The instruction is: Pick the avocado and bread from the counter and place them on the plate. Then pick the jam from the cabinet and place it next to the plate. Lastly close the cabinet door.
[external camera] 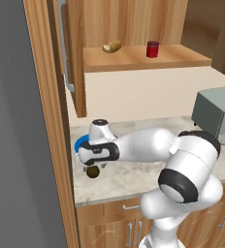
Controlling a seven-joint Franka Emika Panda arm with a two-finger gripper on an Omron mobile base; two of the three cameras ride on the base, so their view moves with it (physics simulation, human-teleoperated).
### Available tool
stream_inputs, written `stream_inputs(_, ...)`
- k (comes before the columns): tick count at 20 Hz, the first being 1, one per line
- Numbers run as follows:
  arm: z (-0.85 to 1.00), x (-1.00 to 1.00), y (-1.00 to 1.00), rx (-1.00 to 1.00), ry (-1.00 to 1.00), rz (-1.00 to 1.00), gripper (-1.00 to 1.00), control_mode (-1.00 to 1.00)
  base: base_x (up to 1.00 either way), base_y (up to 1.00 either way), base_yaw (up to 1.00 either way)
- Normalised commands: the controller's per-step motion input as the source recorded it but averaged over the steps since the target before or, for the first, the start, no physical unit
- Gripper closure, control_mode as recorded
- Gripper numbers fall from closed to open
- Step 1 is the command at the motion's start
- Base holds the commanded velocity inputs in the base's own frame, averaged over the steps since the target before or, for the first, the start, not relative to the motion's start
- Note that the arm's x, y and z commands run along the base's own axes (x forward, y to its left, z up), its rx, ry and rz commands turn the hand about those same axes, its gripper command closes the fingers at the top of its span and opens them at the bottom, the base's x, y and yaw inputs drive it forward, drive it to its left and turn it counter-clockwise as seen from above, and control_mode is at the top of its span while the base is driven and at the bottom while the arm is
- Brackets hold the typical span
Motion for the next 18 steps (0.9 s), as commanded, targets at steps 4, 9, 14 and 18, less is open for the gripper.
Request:
stream_inputs(4, -0.21, 0.0, 0.08, -0.04, 0.01, 0.03, -1.0, -1.0, 0.0, 0.0, 0.0)
stream_inputs(9, -0.21, 0.0, 0.09, -0.01, 0.0, 0.03, 1.0, -1.0, 0.0, 0.0, 0.0)
stream_inputs(14, -0.03, 0.01, 0.0, 0.0, 0.01, 0.0, 1.0, -1.0, 0.0, 0.0, 0.0)
stream_inputs(18, 0.36, 0.03, 0.0, 0.03, -0.05, -0.01, 1.0, -1.0, 0.0, 0.0, 0.0)
